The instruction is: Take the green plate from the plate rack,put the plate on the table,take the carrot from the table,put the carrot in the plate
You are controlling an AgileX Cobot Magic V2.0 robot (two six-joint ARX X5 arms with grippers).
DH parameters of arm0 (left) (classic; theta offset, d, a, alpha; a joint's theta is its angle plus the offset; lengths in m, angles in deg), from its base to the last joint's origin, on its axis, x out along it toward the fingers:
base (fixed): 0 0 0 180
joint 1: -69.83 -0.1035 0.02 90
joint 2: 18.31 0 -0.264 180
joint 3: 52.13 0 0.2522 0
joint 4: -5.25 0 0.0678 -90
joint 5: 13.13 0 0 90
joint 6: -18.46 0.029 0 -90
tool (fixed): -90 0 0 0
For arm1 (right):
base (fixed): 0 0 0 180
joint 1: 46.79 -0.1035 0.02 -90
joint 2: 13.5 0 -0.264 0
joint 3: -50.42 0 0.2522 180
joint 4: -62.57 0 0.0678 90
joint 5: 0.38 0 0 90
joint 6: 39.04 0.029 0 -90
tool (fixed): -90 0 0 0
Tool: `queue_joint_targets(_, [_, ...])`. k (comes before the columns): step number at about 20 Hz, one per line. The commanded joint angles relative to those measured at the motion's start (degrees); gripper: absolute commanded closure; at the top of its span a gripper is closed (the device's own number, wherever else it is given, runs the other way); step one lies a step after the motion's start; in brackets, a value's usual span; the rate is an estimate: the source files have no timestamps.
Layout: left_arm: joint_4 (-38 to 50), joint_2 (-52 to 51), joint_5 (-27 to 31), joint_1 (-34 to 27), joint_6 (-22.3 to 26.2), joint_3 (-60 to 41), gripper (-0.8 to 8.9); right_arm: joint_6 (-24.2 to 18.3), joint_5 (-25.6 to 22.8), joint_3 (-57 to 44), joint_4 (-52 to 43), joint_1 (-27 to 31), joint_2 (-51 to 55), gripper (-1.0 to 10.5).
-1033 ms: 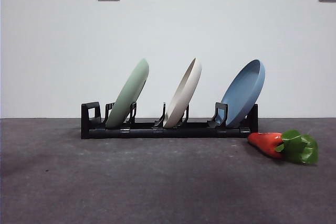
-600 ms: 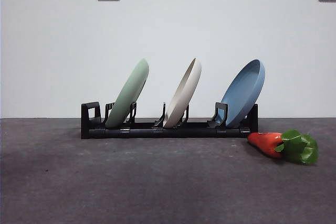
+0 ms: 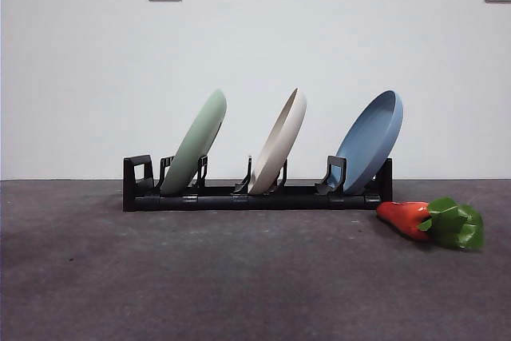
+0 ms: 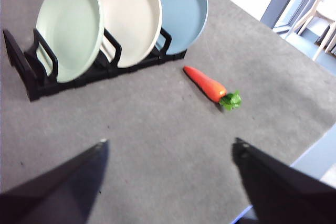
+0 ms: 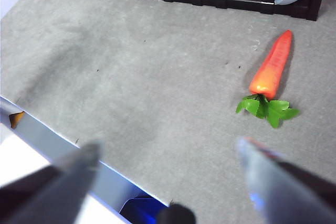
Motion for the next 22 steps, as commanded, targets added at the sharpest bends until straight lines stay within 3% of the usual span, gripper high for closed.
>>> queue_joint_targets(1, [2.7, 1.6, -0.4, 0.0, -0.7, 0.3, 2.2, 0.5, 0.1, 0.2, -0.3, -0.1, 0.1, 3.4])
queue_joint_targets(7, [14.5, 11.8, -0.2, 2.8, -0.9, 0.4, 2.2, 0.5, 0.1, 0.2, -0.3, -0.1, -0.1, 3.5])
queue_joint_targets(10, [20.5, 20.2, 3.9, 6.6, -1.7, 2.7, 2.2, 0.7, 0.1, 0.2, -0.3, -0.1, -0.9, 3.5])
queue_joint_targets(22, [33.0, 59.1, 16.7, 15.8, -0.1, 28.1, 2.2, 0.8, -0.1, 0.2, -0.3, -0.1, -4.1, 3.5])
